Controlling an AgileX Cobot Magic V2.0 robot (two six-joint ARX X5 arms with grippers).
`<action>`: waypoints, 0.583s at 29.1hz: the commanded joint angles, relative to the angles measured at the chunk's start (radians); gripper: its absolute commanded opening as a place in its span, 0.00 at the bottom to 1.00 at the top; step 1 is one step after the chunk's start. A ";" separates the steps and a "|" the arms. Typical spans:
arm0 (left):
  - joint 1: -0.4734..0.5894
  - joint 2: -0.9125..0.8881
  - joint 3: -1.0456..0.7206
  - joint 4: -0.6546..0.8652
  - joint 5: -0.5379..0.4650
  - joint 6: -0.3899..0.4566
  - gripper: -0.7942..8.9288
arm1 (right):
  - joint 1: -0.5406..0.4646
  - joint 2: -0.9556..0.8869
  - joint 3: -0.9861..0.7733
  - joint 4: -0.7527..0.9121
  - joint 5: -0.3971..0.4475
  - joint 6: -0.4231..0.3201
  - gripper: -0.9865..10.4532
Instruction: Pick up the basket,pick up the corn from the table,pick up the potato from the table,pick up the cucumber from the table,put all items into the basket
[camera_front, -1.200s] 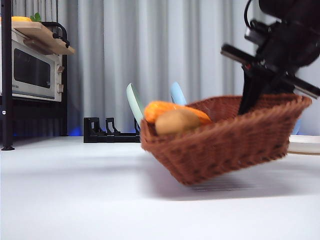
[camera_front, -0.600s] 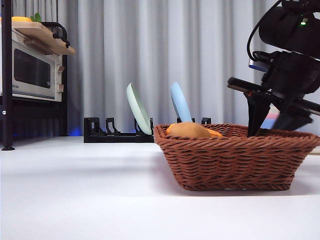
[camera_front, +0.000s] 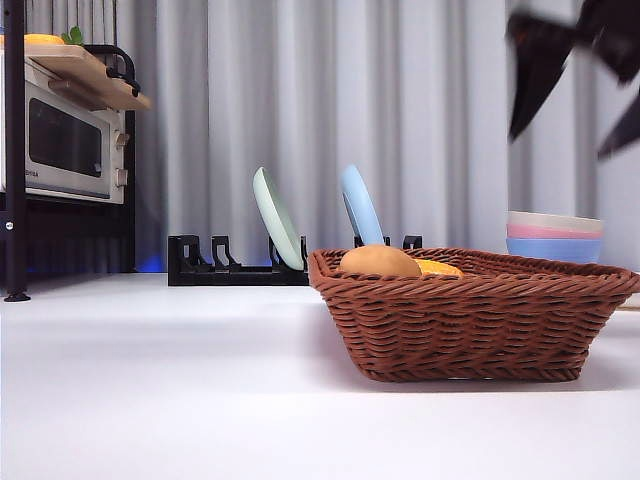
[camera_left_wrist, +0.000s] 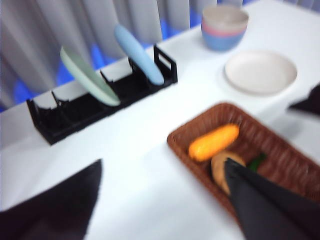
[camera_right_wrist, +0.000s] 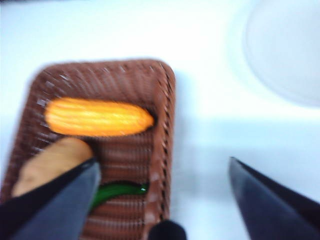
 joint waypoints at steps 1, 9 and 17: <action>0.002 0.003 0.000 -0.051 -0.005 0.041 0.07 | 0.006 -0.092 0.002 -0.008 -0.001 -0.045 0.13; 0.002 -0.097 -0.227 0.111 -0.058 0.043 0.07 | 0.065 -0.274 -0.019 -0.007 0.004 -0.143 0.07; 0.002 -0.361 -0.713 0.443 -0.082 0.043 0.07 | 0.122 -0.484 -0.243 0.116 0.075 -0.147 0.07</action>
